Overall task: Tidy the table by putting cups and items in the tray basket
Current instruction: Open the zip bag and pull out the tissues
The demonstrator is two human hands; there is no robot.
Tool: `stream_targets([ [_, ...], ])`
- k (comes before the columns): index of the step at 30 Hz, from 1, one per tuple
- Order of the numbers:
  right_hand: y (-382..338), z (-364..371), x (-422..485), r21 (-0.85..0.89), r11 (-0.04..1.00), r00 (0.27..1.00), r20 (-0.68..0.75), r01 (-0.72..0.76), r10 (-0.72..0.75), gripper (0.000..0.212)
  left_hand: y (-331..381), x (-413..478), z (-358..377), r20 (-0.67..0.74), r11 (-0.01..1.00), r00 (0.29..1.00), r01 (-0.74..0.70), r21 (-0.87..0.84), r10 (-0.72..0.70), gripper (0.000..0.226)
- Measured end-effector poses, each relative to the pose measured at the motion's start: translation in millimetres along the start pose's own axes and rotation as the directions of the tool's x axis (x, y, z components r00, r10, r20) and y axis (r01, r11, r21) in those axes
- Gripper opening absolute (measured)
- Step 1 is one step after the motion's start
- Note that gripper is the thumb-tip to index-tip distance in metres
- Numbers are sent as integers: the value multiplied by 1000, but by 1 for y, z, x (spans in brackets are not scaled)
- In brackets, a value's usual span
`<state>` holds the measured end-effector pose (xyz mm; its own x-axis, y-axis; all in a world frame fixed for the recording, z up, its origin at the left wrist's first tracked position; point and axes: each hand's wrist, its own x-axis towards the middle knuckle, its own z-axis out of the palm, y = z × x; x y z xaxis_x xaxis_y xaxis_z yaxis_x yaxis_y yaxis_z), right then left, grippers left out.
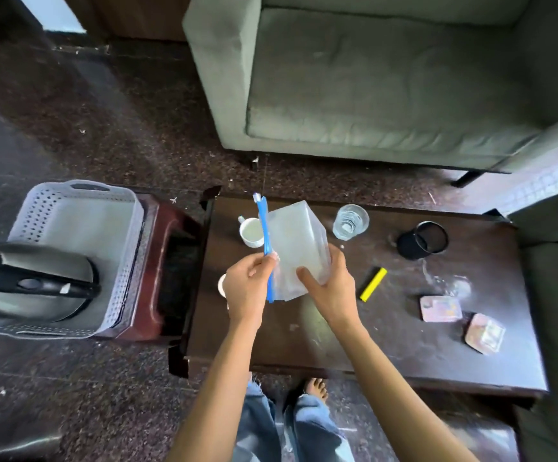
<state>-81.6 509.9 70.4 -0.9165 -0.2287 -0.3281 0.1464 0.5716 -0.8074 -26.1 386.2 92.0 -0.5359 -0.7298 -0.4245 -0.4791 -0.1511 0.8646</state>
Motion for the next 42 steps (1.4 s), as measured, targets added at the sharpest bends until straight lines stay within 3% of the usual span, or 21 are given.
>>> stream_targets([
  [4,2,-22,-14,-73,991,986,-117,112,-120,79,9,-29,18,112,994,990,-88,61,81,8],
  [6,-4,-34,-18,-43,990,983,-118,137,-141,86,10,-42,27,175,993,981,-101,64,89,11],
  [8,-7,-44,-20,-128,975,971,-135,182,-199,92,9,-53,35,220,994,973,-84,76,66,17],
  [10,-5,-51,-20,-290,932,947,-167,219,-274,93,5,-60,40,254,992,966,-76,101,49,18],
  [12,0,-57,-20,-298,925,947,-144,236,-288,78,2,-66,43,268,988,962,-85,130,47,14],
  [15,13,-64,-23,-57,989,989,-37,139,-141,38,-2,-74,48,311,986,950,-77,145,28,7],
  [18,22,-71,-30,137,990,997,71,-21,11,19,-11,-79,49,373,989,928,-61,136,6,6],
  [21,31,-76,-37,442,870,967,219,-218,131,13,-20,-84,47,417,993,908,-3,119,-47,17],
  [23,37,-78,-41,556,771,943,283,-311,177,13,-25,-86,47,415,993,905,58,104,-96,16],
  [28,52,-69,-43,558,749,930,291,-357,227,8,-40,-90,50,327,981,926,157,114,-186,6],
  [32,63,-62,-41,532,768,932,259,-356,253,8,-46,-91,54,230,984,962,114,138,-144,2],
  [35,68,-58,-39,500,791,935,234,-352,268,6,-48,-91,57,189,982,965,171,79,-183,3],
  [38,71,-56,-36,470,812,938,200,-346,284,1,-54,-89,59,161,954,941,300,16,-299,7],
  [42,76,-58,-31,394,855,939,201,-337,278,8,-56,-83,60,231,880,867,469,-73,-442,10],
])
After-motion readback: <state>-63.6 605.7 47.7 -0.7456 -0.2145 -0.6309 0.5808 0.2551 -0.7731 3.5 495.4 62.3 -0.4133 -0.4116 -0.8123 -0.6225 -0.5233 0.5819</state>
